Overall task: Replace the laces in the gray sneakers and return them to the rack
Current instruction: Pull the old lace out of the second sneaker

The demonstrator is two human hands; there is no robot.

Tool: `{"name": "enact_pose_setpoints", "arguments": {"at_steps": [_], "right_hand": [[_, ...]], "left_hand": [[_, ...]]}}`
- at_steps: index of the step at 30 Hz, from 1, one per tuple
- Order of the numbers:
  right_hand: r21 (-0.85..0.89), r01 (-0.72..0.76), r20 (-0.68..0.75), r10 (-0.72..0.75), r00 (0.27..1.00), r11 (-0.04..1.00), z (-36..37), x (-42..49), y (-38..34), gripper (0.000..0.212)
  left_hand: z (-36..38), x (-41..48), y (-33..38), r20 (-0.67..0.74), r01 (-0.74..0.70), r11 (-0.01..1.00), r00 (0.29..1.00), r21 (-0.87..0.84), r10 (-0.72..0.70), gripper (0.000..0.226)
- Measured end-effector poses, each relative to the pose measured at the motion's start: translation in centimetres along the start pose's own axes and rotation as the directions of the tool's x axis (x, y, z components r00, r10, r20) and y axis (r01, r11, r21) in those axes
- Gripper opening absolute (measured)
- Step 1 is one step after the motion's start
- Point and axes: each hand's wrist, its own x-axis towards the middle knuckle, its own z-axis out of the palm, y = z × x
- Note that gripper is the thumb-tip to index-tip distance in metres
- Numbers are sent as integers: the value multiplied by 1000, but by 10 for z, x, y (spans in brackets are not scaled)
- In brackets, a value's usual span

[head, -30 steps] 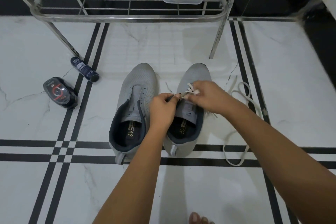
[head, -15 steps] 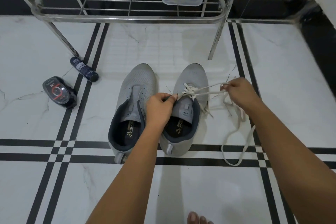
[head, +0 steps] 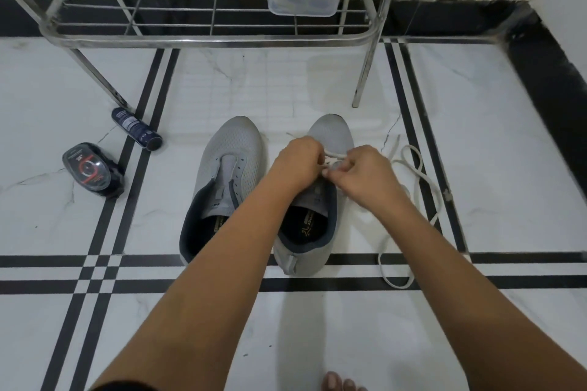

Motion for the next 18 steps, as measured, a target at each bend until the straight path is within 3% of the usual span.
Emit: {"name": "enact_pose_setpoints", "arguments": {"at_steps": [3, 5, 6, 7, 8, 9, 10, 11, 12, 13, 14, 15, 16, 17, 18], "right_hand": [[-148, -2, -35, -3, 999, 989, 20, -6, 7, 24], [110, -116, -92, 126, 988, 987, 21, -4, 20, 25], [305, -203, -62, 233, 971, 931, 19, -3, 26, 29], [464, -278, -3, 315, 949, 841, 18, -2, 30, 25], [542, -326, 47, 359, 932, 774, 18, -1, 31, 20], [554, -342, 68, 369, 927, 759, 19, -1, 30, 17], [552, -332, 68, 355, 932, 765, 20, 1, 29, 16], [540, -314, 63, 335, 940, 781, 20, 1, 27, 16], [526, -293, 55, 312, 948, 799, 20, 2, 25, 15], [506, -273, 48, 290, 956, 818, 20, 3, 25, 14], [485, -253, 39, 268, 963, 837, 20, 4, 26, 17], [463, -248, 37, 261, 965, 851, 20, 3, 26, 22], [454, -249, 39, 260, 965, 855, 21, 3, 28, 27], [470, -265, 52, 274, 960, 842, 21, 3, 30, 31], [505, -284, 62, 294, 954, 815, 21, 4, 33, 34]], "left_hand": [[-1, 5, 1, -27, -11, 999, 1000, 33, 12, 14], [0, 0, -10, -175, 120, 964, 971, -239, -164, 9], [2, -5, -16, -205, 216, 859, 917, -464, -341, 8], [5, -9, -21, -182, 260, 692, 849, -674, -497, 13], [9, -13, -24, -105, 254, 503, 807, -826, -581, 14], [10, -17, -22, -26, 254, 391, 810, -885, -585, 10], [7, -19, -17, 0, 263, 413, 844, -872, -537, 13], [5, -20, -15, -56, 231, 578, 899, -783, -434, 26], [4, -20, -16, -136, 137, 792, 954, -595, -266, 35], [2, -21, -15, -161, 29, 944, 983, -328, -86, 38], [-1, -21, -13, -123, -61, 996, 991, -66, 53, 36], [-1, -18, -10, -49, -118, 981, 991, 154, 127, 32], [0, -17, -6, -21, -144, 958, 988, 249, 154, 28], [2, -15, -4, -42, -153, 966, 985, 208, 165, 24], [1, -15, -7, -148, -103, 994, 983, 20, 105, 21]]}}
